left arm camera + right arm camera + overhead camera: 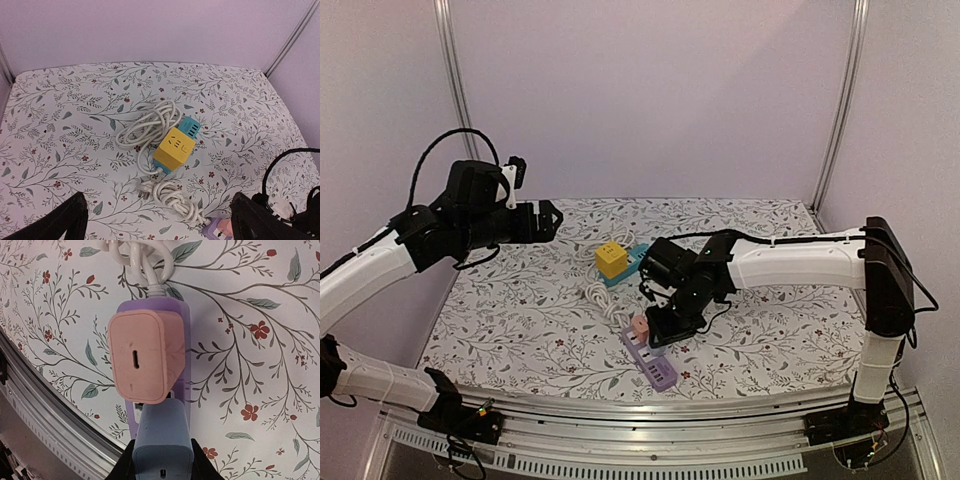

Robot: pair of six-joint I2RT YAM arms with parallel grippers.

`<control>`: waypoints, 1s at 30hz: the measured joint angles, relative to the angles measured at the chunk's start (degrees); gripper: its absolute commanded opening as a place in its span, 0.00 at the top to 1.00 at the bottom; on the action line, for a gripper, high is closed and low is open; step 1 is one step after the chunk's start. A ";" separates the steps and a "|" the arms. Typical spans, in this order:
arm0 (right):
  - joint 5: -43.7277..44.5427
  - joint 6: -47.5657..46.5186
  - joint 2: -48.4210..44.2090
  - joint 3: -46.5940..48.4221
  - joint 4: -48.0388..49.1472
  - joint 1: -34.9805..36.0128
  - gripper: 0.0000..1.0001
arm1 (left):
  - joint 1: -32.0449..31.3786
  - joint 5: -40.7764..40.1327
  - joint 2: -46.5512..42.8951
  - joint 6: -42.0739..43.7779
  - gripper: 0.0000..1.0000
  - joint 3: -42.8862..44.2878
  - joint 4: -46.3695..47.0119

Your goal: Insert the plug

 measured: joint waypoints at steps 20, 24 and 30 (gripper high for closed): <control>4.15 0.24 2.36 2.60 -2.89 0.68 1.00 | 0.00 0.07 0.61 0.66 0.01 0.00 0.09; 5.49 0.09 4.17 5.33 -5.46 1.38 1.00 | 0.00 0.07 0.63 0.66 0.01 0.00 0.11; 7.61 0.00 5.88 8.20 -8.33 2.34 1.00 | 0.00 0.09 1.01 0.83 0.01 0.00 0.11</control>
